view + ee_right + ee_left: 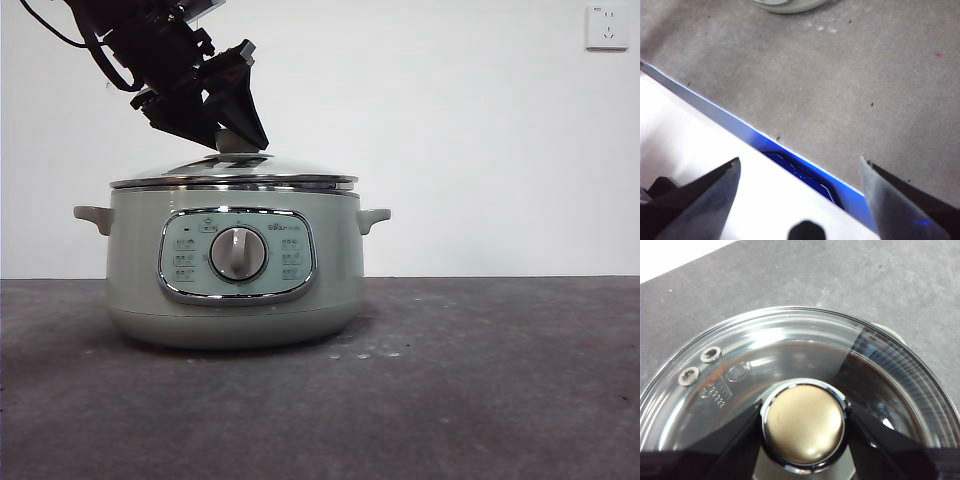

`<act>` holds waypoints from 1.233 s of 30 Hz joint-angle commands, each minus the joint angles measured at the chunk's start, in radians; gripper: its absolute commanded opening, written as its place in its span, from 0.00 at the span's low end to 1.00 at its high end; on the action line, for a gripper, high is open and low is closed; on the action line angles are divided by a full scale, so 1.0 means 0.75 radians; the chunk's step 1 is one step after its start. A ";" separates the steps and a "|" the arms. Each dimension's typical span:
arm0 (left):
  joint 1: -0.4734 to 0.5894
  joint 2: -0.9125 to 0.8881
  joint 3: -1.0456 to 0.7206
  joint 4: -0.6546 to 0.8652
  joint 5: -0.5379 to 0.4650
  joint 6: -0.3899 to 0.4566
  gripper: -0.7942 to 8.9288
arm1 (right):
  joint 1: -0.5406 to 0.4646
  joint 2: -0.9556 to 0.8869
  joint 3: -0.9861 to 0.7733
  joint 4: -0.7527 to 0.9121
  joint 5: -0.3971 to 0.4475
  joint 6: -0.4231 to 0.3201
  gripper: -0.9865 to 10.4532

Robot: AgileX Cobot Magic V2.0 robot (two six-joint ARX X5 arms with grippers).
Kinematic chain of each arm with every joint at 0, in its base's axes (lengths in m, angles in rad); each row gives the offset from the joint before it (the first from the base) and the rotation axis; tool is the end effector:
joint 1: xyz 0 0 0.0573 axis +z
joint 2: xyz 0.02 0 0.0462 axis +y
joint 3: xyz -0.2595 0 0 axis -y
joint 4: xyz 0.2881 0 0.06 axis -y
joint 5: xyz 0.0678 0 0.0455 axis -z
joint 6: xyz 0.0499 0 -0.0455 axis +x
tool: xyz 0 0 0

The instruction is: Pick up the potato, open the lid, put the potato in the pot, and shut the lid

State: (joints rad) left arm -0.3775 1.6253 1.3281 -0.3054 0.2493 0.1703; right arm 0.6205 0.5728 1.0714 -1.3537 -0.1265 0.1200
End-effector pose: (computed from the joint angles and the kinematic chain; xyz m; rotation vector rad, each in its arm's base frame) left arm 0.3886 -0.1673 0.2698 0.1988 0.5581 -0.6584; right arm 0.0803 0.0651 0.3461 -0.1061 0.8867 0.6469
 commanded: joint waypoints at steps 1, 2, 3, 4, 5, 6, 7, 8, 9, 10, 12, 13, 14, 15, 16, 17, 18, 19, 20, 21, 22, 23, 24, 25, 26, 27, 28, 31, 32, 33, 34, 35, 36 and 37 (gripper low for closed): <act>-0.004 -0.003 0.022 0.016 0.015 0.024 0.07 | 0.002 -0.004 -0.012 0.001 0.005 0.009 0.44; -0.004 0.002 0.022 0.014 0.016 0.025 0.07 | 0.002 -0.004 -0.012 0.001 0.005 0.009 0.44; -0.004 0.007 0.022 0.011 0.016 0.026 0.07 | 0.002 -0.004 -0.012 0.001 0.005 0.009 0.44; -0.004 0.013 0.022 0.009 0.016 0.029 0.07 | 0.002 -0.004 -0.012 0.001 0.005 0.009 0.44; -0.004 0.020 0.022 0.002 0.016 0.028 0.07 | 0.002 -0.004 -0.012 0.001 0.005 0.007 0.44; -0.004 0.034 0.022 -0.002 0.016 0.028 0.07 | 0.002 -0.004 -0.012 -0.001 0.005 0.007 0.44; -0.004 0.043 0.022 -0.008 0.016 0.028 0.07 | 0.002 -0.004 -0.012 -0.001 0.005 0.007 0.44; -0.004 0.054 0.022 -0.018 0.016 0.028 0.07 | 0.002 -0.004 -0.012 -0.002 0.005 0.006 0.44; -0.004 0.063 0.022 -0.026 0.015 0.028 0.07 | 0.002 -0.004 -0.012 -0.002 0.005 0.006 0.44; -0.004 0.071 0.022 -0.031 0.015 0.029 0.07 | 0.002 -0.004 -0.012 -0.002 0.005 0.006 0.44; -0.004 0.082 0.022 -0.030 0.015 0.028 0.07 | 0.002 -0.004 -0.012 -0.001 0.005 0.006 0.44; -0.004 0.084 0.022 -0.030 0.015 0.028 0.07 | 0.002 -0.004 -0.012 -0.003 0.005 0.006 0.44; -0.004 0.084 0.022 -0.028 0.015 0.028 0.07 | 0.002 -0.004 -0.012 -0.002 0.005 0.006 0.44; -0.004 0.084 0.022 -0.027 0.015 0.028 0.07 | 0.002 -0.004 -0.012 -0.002 0.006 0.004 0.44; -0.004 0.084 0.022 -0.028 0.016 0.028 0.07 | 0.002 -0.004 -0.012 -0.001 0.006 -0.001 0.44; -0.004 0.084 0.022 -0.030 0.016 0.027 0.08 | 0.002 -0.004 -0.012 0.002 0.006 -0.001 0.44; -0.004 0.084 0.022 -0.031 0.016 0.025 0.09 | 0.002 -0.004 -0.012 0.006 0.006 -0.001 0.44; -0.004 0.084 0.022 -0.033 0.016 0.019 0.09 | 0.002 -0.004 -0.012 0.010 0.006 -0.001 0.44; -0.004 0.084 0.022 -0.037 0.016 0.017 0.09 | 0.002 -0.004 -0.012 0.015 0.006 -0.001 0.44; -0.004 0.084 0.022 -0.039 0.017 0.017 0.13 | 0.002 -0.004 -0.012 0.020 0.006 -0.001 0.44; -0.004 0.084 0.022 -0.040 0.017 0.017 0.18 | 0.002 -0.004 -0.012 0.023 0.006 -0.001 0.44; -0.004 0.084 0.022 -0.039 0.017 0.017 0.24 | 0.002 -0.004 -0.012 0.025 0.006 0.000 0.44; -0.004 0.084 0.022 -0.039 0.017 0.018 0.33 | 0.002 -0.004 -0.012 0.027 0.006 -0.001 0.44; -0.004 0.084 0.022 -0.039 0.017 0.018 0.38 | 0.002 -0.003 -0.012 0.027 0.006 0.000 0.44; -0.004 0.084 0.022 -0.039 0.017 0.017 0.41 | 0.002 -0.004 -0.012 0.027 0.006 0.000 0.44; -0.004 0.084 0.022 -0.039 0.017 0.017 0.42 | 0.002 -0.004 -0.012 0.027 0.006 0.000 0.44; -0.004 0.084 0.022 -0.039 0.017 0.017 0.42 | 0.002 -0.004 -0.012 0.027 0.006 0.000 0.44; -0.004 0.081 0.026 -0.040 0.017 0.017 0.42 | 0.002 -0.004 -0.012 0.027 0.006 0.000 0.44; -0.004 0.079 0.030 -0.040 0.017 0.016 0.42 | 0.002 -0.004 -0.012 0.027 0.006 0.000 0.44; -0.004 0.074 0.032 -0.039 0.017 0.014 0.42 | 0.002 -0.003 -0.012 0.027 0.006 0.000 0.44; -0.004 0.071 0.035 -0.036 0.017 0.012 0.42 | 0.002 -0.003 -0.012 0.027 0.006 0.000 0.44; -0.004 0.069 0.040 -0.039 0.017 0.012 0.42 | 0.002 -0.003 -0.012 0.028 0.006 0.000 0.44; -0.004 0.067 0.049 -0.044 0.017 0.011 0.42 | 0.002 -0.003 -0.012 0.028 0.010 0.001 0.44; -0.003 0.065 0.063 -0.056 0.017 0.011 0.42 | 0.002 -0.003 -0.012 0.028 0.016 0.001 0.44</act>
State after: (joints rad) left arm -0.3771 1.6680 1.3659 -0.3489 0.2569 0.1761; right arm 0.6205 0.5728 1.0714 -1.3525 -0.1200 0.1196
